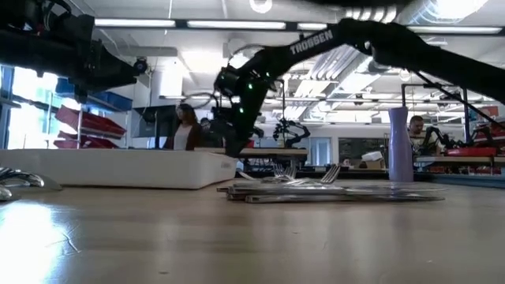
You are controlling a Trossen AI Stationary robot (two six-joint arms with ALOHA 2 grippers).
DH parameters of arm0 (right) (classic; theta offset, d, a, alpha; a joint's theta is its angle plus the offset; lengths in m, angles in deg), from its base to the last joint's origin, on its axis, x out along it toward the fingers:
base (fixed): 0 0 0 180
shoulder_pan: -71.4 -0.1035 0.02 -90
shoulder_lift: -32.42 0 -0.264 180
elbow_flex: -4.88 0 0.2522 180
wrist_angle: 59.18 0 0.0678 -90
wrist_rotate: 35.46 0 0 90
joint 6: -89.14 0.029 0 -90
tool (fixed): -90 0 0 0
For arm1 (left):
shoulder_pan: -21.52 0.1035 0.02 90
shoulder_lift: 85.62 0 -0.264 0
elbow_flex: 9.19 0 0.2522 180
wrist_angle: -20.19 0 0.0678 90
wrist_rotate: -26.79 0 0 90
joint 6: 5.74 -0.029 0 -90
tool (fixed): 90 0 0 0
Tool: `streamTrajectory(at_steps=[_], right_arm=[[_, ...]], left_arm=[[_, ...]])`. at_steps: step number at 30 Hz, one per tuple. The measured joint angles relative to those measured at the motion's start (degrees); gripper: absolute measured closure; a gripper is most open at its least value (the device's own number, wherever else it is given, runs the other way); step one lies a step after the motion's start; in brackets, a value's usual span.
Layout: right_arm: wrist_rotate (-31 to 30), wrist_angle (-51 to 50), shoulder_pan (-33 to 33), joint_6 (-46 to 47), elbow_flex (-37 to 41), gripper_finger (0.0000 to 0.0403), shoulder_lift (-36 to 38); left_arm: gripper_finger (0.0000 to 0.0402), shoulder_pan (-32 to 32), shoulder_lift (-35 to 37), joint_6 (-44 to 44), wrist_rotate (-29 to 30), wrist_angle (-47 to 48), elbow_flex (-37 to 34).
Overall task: Sort silverware
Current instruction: Put the fork in the silverware tray
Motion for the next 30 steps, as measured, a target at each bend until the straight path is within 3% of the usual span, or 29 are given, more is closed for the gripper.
streamTrajectory(at_steps=[4,15,20,24,26,30], right_arm=[[7.7,1.2,1.9,-1.5,0.0,0.0403,0.0],[10.2,-5.6,-1.0,-12.2,0.0,0.0403,2.0],[8.1,-7.1,-5.8,-13.6,-0.1,0.0403,2.3],[2.0,-6.5,-8.9,-14.1,-0.1,0.0403,1.7],[-1.5,-5.9,-9.8,-13.1,-0.1,0.0403,0.9],[-2.2,-6.1,-9.4,-9.3,0.0,0.0403,0.0]], left_arm=[[0.0304,0.0,0.0,0.0,0.0,0.0,0.0],[0.0304,0.0,0.0,0.0,0.0,0.1,0.0],[0.0304,0.0,0.0,0.0,0.0,0.8,0.0],[0.0304,0.0,0.0,0.0,0.4,1.4,0.0],[0.0304,0.0,0.0,0.0,0.5,1.6,0.0],[0.0304,0.0,-0.1,0.0,0.5,1.7,0.1]])
